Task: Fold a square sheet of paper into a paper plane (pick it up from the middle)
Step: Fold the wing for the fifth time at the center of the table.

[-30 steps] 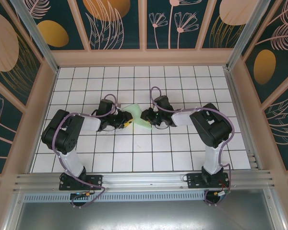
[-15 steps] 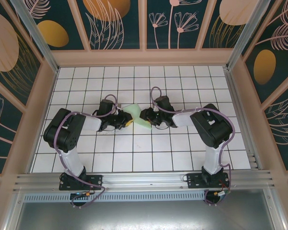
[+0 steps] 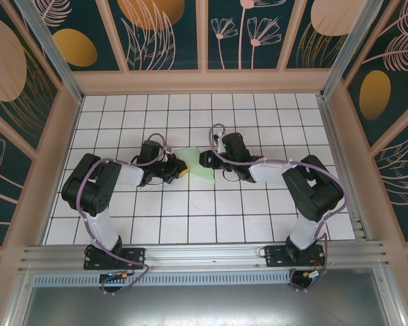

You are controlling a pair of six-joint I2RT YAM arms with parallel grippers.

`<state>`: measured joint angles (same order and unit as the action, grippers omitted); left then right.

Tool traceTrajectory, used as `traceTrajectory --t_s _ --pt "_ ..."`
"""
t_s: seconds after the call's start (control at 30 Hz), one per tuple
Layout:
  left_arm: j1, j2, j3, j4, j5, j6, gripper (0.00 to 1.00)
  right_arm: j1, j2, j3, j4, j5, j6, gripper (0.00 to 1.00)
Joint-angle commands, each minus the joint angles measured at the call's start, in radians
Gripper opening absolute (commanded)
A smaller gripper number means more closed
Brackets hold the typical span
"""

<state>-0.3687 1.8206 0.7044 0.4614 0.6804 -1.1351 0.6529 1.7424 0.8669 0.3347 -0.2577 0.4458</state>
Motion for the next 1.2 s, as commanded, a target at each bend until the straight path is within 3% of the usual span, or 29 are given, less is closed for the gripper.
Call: traceTrajectory --t_s 0.0,0.23,0.43,0.83,1.17 --pt "-0.007 -0.032 0.006 0.013 0.011 -0.023 0.01 0.059 -0.042 -0.036 -0.025 0.176 -0.274 0.48" --pt "-0.009 -0.05 0.015 0.006 0.008 -0.048 0.01 0.201 -0.021 -0.078 0.056 0.374 -0.548 0.51" --pt "-0.007 -0.055 0.029 -0.008 0.016 -0.061 0.01 0.252 0.029 -0.114 0.149 0.447 -0.628 0.48" --pt "-0.007 -0.061 0.052 -0.044 0.013 -0.057 0.0 0.268 0.114 -0.15 0.299 0.512 -0.797 0.42" --pt "-0.007 -0.063 0.053 -0.058 0.015 -0.057 0.0 0.266 0.145 -0.14 0.358 0.545 -0.846 0.37"
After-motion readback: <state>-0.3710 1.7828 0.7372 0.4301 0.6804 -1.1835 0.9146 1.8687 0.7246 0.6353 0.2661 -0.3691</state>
